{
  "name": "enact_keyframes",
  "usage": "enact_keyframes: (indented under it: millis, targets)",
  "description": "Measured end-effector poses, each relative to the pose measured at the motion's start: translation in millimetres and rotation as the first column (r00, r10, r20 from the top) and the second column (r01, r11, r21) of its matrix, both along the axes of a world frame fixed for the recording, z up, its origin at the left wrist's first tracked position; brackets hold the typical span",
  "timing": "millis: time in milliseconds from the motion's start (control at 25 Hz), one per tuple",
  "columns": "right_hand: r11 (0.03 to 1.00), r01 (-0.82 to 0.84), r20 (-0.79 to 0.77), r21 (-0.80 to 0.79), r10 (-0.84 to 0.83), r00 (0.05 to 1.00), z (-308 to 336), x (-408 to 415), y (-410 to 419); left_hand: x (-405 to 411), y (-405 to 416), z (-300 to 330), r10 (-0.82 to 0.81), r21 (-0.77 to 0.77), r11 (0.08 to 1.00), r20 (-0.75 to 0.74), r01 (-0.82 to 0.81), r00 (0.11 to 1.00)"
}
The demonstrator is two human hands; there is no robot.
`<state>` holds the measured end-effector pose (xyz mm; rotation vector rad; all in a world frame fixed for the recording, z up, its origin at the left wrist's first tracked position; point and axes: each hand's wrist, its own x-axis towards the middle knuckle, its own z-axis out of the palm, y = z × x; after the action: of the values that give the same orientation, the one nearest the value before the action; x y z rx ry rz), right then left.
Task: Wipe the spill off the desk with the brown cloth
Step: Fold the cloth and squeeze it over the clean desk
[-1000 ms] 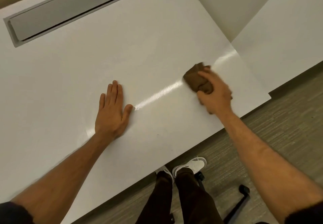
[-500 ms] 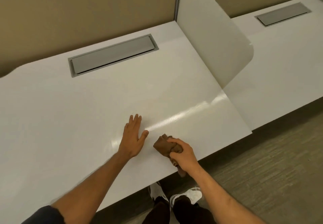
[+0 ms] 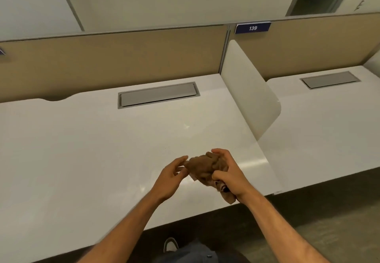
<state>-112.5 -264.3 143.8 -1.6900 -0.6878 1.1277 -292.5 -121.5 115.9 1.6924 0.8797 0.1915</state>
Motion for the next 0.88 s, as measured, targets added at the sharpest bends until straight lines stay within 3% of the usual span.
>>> enact_keyframes:
  millis: [200,480,640,800,880]
  targets:
    - [0.993,-0.092,0.070,0.073,0.087,0.994,35,14,-8,15,-34,32,0.119,-0.214,0.973,0.169,-0.082,0.978]
    - [0.983,-0.178,0.195,0.049,0.166,0.967,51,45,-23,23,-75,46,0.399,-0.118,0.917,0.231,-0.381,0.888]
    - [0.990,-0.142,0.145,0.002,0.140,0.979,46,51,-28,12,-78,50,0.498,-0.112,0.867,0.248,-0.486,0.831]
    - [0.996,-0.068,-0.118,0.054,0.074,0.990,49,54,-19,2,-77,46,0.563,-0.106,0.825,0.235,-0.555,0.793]
    - [0.994,-0.071,-0.171,0.089,0.085,0.982,56,54,-10,-2,-77,44,0.553,-0.106,0.833,0.213,-0.544,0.805]
